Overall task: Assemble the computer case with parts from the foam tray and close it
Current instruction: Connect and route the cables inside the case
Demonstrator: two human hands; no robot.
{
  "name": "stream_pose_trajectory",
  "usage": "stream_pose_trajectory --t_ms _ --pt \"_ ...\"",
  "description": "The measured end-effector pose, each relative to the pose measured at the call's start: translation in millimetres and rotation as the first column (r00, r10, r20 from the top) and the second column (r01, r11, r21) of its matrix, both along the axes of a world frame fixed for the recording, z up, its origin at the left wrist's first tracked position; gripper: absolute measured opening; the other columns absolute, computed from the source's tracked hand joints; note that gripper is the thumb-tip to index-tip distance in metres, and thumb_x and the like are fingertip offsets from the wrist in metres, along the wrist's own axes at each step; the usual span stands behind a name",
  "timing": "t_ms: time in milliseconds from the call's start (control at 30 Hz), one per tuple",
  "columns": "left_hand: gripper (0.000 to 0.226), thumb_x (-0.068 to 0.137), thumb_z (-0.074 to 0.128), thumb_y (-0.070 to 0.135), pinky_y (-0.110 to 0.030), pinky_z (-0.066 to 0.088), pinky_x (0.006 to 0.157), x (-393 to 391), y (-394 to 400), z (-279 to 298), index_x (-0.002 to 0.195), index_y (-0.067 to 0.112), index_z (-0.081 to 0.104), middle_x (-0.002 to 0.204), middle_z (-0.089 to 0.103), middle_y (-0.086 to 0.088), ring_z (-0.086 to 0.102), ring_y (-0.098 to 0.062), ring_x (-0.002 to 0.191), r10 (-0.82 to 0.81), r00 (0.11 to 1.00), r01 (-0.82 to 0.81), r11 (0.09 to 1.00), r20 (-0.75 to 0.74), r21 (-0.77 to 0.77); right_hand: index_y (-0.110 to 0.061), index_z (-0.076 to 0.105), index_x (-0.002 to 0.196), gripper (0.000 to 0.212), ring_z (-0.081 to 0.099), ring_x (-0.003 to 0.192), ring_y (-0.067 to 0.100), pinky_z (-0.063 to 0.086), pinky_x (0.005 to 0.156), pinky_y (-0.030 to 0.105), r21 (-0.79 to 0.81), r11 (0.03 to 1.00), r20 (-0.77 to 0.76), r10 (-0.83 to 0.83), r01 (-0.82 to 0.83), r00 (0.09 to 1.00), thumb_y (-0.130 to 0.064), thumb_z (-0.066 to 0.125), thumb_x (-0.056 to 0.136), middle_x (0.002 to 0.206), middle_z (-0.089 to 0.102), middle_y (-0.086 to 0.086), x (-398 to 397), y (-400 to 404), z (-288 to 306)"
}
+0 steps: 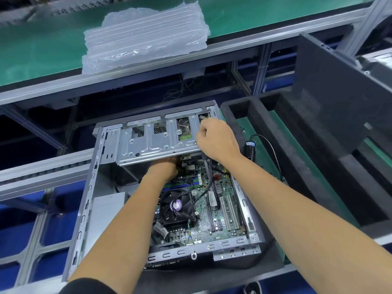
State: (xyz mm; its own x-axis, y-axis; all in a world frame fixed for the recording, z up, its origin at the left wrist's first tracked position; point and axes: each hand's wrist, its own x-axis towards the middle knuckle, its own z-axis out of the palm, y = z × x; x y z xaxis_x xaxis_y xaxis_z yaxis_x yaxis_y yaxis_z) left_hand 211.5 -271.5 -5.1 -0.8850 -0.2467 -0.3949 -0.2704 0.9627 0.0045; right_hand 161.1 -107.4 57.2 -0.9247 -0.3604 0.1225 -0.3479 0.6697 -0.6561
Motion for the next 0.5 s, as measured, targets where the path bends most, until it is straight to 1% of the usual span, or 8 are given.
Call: stream_pose_trajectory --t_ms 67,100,200,267,333,433,500 --pt "0.04 0.088 0.053 0.011 -0.036 0.05 0.086 -0.8 2.0 -0.7 0.128 0.009 0.049 0.127 0.055 -0.014 0.056 -0.033 0.106 -0.037 0.999 0.037 0.999 -0.003 -0.017 -0.018 0.039 0.062 0.029 0.046 0.065 0.019 0.03 0.053 0.03 0.0 1.0 -0.002 0.01 -0.01 1.0 -0.011 0.046 0.09 0.074 0.048 -0.001 0.3 -0.3 0.5" --pt "0.038 0.088 0.054 0.011 -0.036 0.049 0.083 -1.6 4.1 -1.0 0.125 0.008 0.05 0.124 0.056 -0.015 0.057 -0.033 0.104 -0.051 0.999 0.051 0.998 0.004 -0.024 -0.018 0.038 0.062 0.03 0.046 0.065 0.019 0.029 0.053 0.029 0.004 1.0 -0.008 0.012 -0.012 1.0 -0.011 0.046 0.09 0.073 0.048 -0.001 -0.1 -0.1 0.7" --pt "0.033 0.089 0.053 0.013 -0.033 0.046 0.073 -3.3 8.7 -2.2 0.121 0.007 0.052 0.118 0.059 -0.015 0.057 -0.031 0.093 -0.003 1.0 0.003 1.0 0.016 -0.011 -0.018 0.038 0.062 0.03 0.044 0.064 0.018 0.027 0.051 0.028 0.011 1.0 -0.022 0.012 -0.012 1.0 -0.011 0.046 0.09 0.071 0.045 -0.002 -1.1 0.1 0.3" --pt "0.035 0.091 0.051 0.019 -0.032 0.045 0.073 -4.9 7.8 -3.8 0.125 0.009 0.051 0.12 0.058 -0.014 0.058 -0.031 0.098 0.044 0.999 -0.044 0.999 0.019 0.004 -0.018 0.038 0.062 0.03 0.043 0.063 0.018 0.027 0.051 0.028 0.012 1.0 -0.02 0.012 -0.012 1.0 -0.011 0.046 0.09 0.071 0.044 -0.003 -1.1 -0.3 -0.1" --pt "0.037 0.093 0.049 0.027 -0.033 0.046 0.077 -7.0 5.4 -4.8 0.127 0.011 0.052 0.123 0.058 -0.012 0.057 -0.031 0.102 0.097 0.994 -0.098 0.995 0.046 0.026 -0.018 0.037 0.061 0.031 0.042 0.062 0.017 0.026 0.051 0.028 0.006 1.0 -0.02 0.012 -0.012 1.0 -0.011 0.046 0.09 0.07 0.043 -0.004 -1.0 -0.1 -0.4" --pt "0.031 0.093 0.05 0.028 -0.03 0.045 0.07 -8.9 5.6 -8.9 0.119 0.012 0.057 0.114 0.062 -0.009 0.058 -0.028 0.093 0.099 0.994 -0.1 0.995 0.054 0.007 -0.019 0.037 0.061 0.031 0.043 0.064 0.018 0.026 0.052 0.028 -0.008 1.0 -0.027 0.014 -0.015 1.0 -0.01 0.046 0.089 0.07 0.044 -0.004 -0.8 -0.2 -0.4" --pt "0.028 0.091 0.054 0.028 -0.029 0.044 0.069 -9.6 6.7 -12.0 0.115 0.014 0.059 0.112 0.064 -0.009 0.06 -0.029 0.094 0.09 0.996 -0.09 0.996 0.008 0.002 -0.02 0.037 0.061 0.031 0.044 0.065 0.018 0.028 0.053 0.029 -0.014 1.0 -0.031 0.013 -0.014 0.999 -0.01 0.046 0.088 0.07 0.046 -0.003 -1.5 -0.6 -1.2"
